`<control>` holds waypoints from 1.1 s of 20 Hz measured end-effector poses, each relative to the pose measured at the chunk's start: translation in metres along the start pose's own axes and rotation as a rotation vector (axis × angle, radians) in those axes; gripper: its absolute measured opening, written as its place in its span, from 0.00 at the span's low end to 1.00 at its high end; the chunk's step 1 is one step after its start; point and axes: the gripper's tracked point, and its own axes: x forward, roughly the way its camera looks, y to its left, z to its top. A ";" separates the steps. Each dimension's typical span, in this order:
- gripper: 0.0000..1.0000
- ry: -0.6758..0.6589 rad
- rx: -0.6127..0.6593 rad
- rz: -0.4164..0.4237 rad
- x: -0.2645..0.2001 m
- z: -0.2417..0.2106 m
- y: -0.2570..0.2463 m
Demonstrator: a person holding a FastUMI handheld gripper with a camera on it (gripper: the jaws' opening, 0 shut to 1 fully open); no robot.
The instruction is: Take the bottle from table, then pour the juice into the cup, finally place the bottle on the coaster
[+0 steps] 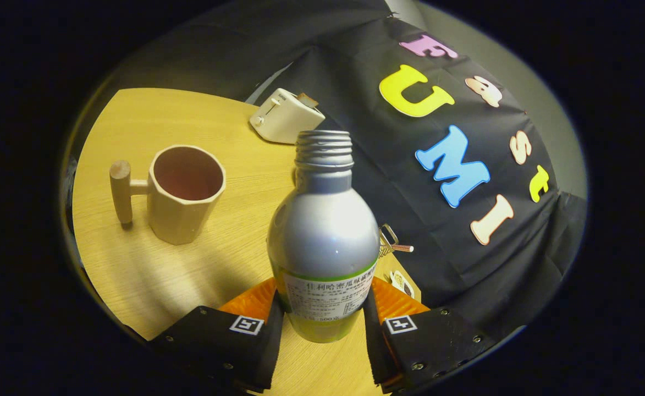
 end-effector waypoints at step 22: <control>0.66 0.209 -0.481 0.047 0.004 0.005 0.026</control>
